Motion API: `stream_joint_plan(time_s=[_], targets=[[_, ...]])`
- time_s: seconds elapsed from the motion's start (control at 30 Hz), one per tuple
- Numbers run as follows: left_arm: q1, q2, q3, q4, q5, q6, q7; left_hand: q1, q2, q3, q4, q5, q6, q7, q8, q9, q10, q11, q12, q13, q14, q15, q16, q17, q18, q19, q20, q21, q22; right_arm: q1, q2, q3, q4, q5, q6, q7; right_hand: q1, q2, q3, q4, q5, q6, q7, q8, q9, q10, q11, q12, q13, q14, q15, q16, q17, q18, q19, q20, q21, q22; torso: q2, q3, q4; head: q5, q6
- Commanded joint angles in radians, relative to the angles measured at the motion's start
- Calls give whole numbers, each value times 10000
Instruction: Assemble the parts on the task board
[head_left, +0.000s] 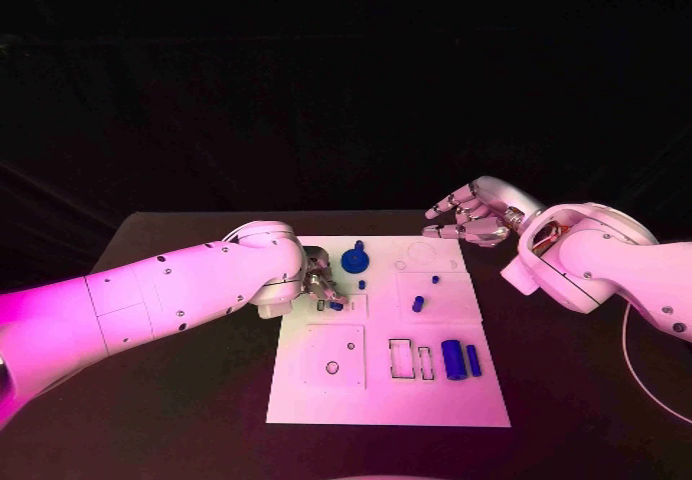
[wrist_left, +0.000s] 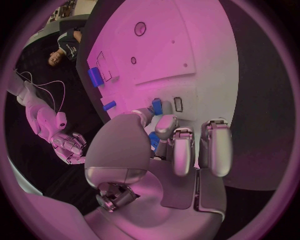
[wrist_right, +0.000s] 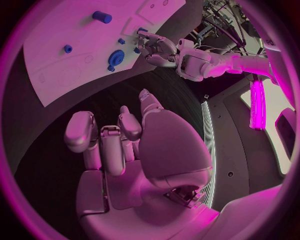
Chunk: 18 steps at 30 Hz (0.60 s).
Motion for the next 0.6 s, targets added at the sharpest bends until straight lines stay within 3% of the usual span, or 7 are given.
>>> stream_joint_plan(time_s=[0.03,0.6], targets=[[-45,104,-51,-64,26,350,-52,-217,-27,1657,-1574,32,101,-70,59,20,107,-17,94,54,1050,63,30,2634,-82,452,47,49,1393,-6,13,1,16,-49,83,153,-15,100,-41,-10,45,83,-3,65,13,-32,-61,-35,-9,663,-53,-66,894,150,-64,-10,-69,-8,-1,-1,-8,10,-1],[-44,395,-127,-390,117,748,-72,-1838,-32,788,-926,29,589,-265,307,140,388,-169,345,317,1050,-54,30,2634,-121,548,-51,143,1572,-6,-44,1,79,90,12,286,-72,70,-171,78,75,84,-8,85,10,-132,-64,-167,-135,588,-58,-261,584,222,-285,-15,-278,-378,-2,4,0,-11,-8]])
